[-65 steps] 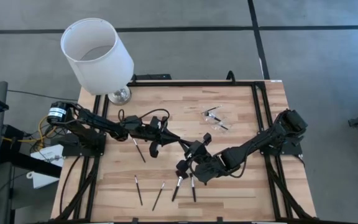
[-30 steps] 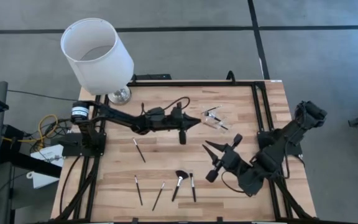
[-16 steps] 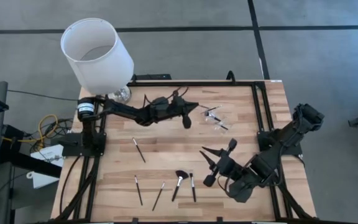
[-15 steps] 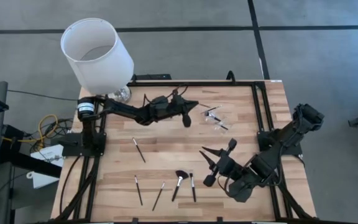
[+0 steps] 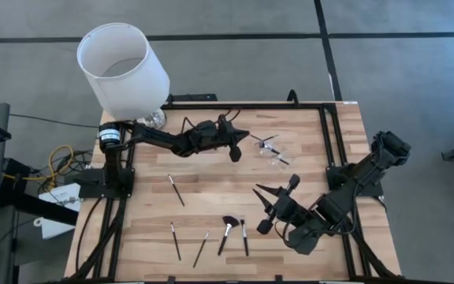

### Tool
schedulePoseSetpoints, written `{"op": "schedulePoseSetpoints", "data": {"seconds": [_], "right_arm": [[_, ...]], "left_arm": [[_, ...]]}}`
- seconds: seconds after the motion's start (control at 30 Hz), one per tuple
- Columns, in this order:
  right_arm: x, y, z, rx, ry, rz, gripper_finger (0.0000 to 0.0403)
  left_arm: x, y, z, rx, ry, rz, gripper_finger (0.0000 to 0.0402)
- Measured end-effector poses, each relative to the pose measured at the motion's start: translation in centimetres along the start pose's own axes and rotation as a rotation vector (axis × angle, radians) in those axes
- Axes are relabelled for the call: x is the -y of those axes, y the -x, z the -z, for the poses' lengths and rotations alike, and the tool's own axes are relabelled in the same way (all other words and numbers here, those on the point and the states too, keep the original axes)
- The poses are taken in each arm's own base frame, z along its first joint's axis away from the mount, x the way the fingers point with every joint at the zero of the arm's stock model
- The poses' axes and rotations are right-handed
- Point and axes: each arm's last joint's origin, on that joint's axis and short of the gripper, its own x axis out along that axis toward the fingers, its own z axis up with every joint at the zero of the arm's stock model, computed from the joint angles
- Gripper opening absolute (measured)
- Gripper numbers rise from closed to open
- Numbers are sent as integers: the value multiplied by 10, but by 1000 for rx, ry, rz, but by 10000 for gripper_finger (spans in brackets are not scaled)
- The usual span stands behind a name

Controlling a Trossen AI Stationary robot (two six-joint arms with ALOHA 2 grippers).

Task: Put items in baskets/containers
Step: Put the eyeshadow brush into the transparent organizer, then put the blush brush into the transparent organizer

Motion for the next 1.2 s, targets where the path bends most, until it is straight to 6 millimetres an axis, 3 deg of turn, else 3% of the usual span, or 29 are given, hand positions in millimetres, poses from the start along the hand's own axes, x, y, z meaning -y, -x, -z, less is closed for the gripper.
{"op": "schedulePoseSetpoints", "data": {"seconds": [0.17,0.5,0.67,0.8,0.97,1.07,1.2], "right_arm": [[0,-1,0,-1,-1,4,63],[1,-4,0,-3,-2,12,63],[1,-4,0,-5,-3,6,63],[0,-4,0,-27,-4,-51,63],[-2,-7,2,-74,-84,-130,63],[0,-14,5,-106,-122,-125,63],[-7,-36,22,-180,-97,-111,69]], "left_arm": [[0,0,0,1,-1,1,35],[0,0,-1,5,-2,0,120],[0,10,-22,39,0,8,144],[3,44,-66,16,-50,78,149],[6,116,-111,-118,-74,176,150],[13,159,-113,-157,-65,249,150],[25,204,-86,-174,9,329,150]]}}
